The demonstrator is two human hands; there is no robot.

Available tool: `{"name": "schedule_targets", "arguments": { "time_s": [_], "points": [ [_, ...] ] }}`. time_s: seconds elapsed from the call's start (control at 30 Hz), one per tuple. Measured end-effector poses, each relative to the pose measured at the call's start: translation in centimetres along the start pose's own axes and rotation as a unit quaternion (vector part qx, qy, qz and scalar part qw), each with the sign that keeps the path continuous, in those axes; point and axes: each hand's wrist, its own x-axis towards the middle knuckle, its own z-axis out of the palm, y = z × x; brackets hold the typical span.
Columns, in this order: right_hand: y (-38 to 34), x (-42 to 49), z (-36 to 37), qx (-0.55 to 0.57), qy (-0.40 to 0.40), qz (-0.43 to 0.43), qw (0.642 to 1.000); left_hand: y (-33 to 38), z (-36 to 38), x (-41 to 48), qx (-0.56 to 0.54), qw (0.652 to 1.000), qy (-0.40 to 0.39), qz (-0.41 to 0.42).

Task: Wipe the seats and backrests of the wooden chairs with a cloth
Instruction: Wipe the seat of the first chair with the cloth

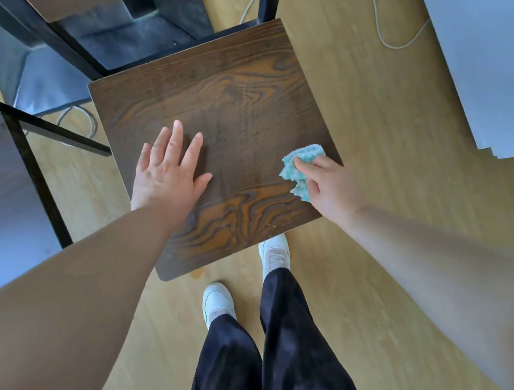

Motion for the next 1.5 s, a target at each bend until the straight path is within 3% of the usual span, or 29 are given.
{"name": "schedule_targets", "arguments": {
  "time_s": [0.37, 0.7, 0.93, 1.07, 1.3, 1.5],
  "points": [
    [-7.9, -7.1, 4.8, 0.093, -0.057, 0.042, 0.993, -2.8, 1.9, -4.8, 0.003, 1.0, 0.007, 0.01],
    [-1.4, -6.5, -2.6, 0.157, 0.117, 0.16, 0.967, -1.9, 1.3, -5.1, -0.024, 1.0, 0.008, -0.012],
    [1.0, -5.8, -0.9, 0.157, 0.052, 0.228, 0.96, -1.0, 2.3, -4.7, -0.03, 0.999, 0.002, -0.01],
    [-0.2, -5.2, 0.9, 0.115, 0.055, 0.222, 0.967, -1.6, 2.9, -5.0, -0.028, 0.999, -0.008, -0.015],
    [-3.5, -6.2, 2.9, 0.097, 0.03, 0.139, 0.985, -2.6, 3.2, -5.9, -0.04, 0.999, -0.002, -0.033],
    [-6.0, -6.4, 4.2, 0.093, 0.012, 0.144, 0.985, -3.7, 3.3, -6.7, -0.056, 0.997, -0.006, -0.05]
  ]
}}
